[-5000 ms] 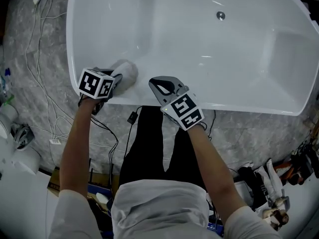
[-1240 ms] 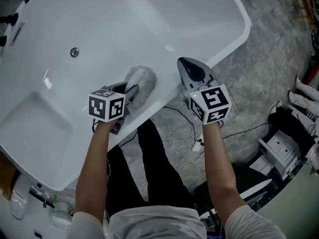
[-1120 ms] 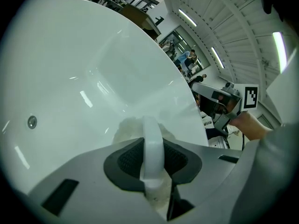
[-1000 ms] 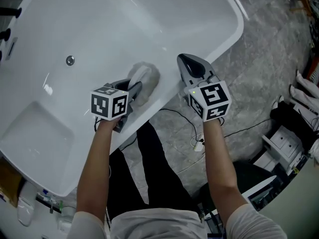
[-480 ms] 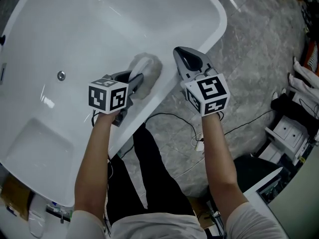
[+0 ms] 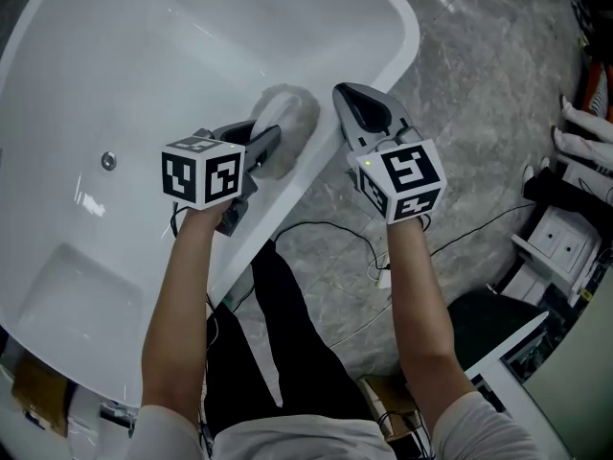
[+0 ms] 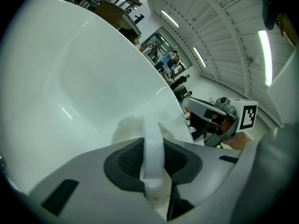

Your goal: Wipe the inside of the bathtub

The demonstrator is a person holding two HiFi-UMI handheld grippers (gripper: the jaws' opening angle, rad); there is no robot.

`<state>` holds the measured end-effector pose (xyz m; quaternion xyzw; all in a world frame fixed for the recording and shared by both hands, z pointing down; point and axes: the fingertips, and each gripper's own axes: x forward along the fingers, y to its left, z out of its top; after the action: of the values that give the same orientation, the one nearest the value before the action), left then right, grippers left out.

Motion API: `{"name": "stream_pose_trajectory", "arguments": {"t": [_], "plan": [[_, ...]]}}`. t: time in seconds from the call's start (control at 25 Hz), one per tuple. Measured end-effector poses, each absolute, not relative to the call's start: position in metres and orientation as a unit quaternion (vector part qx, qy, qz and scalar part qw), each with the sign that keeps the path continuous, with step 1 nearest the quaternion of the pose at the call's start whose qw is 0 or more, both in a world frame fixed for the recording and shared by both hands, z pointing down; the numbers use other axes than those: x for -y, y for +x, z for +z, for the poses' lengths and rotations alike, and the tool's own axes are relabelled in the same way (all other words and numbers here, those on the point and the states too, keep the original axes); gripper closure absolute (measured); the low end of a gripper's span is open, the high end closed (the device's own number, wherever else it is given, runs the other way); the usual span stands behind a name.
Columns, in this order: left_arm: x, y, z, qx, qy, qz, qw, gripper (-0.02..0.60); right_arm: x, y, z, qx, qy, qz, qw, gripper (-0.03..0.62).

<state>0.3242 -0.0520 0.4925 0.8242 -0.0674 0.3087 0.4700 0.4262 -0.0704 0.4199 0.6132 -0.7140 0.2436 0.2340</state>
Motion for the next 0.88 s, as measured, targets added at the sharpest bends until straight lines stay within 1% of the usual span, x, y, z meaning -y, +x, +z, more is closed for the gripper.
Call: {"name": "stream_pose_trajectory", "arguments": {"t": [0.68, 0.88], "plan": [[0.087, 0.424, 0.483, 0.045, 0.852, 0.272, 0.445, 0.481, 0.072, 0.478, 0.413, 0.694, 0.648, 0.216, 0.229, 0.573], [0.096, 0.447, 0.481, 0.034, 0.859, 0.261, 0.439, 0.481, 0.074, 0.481, 0.411, 0.695, 0.65, 0.212, 0.223, 0.572]]}}
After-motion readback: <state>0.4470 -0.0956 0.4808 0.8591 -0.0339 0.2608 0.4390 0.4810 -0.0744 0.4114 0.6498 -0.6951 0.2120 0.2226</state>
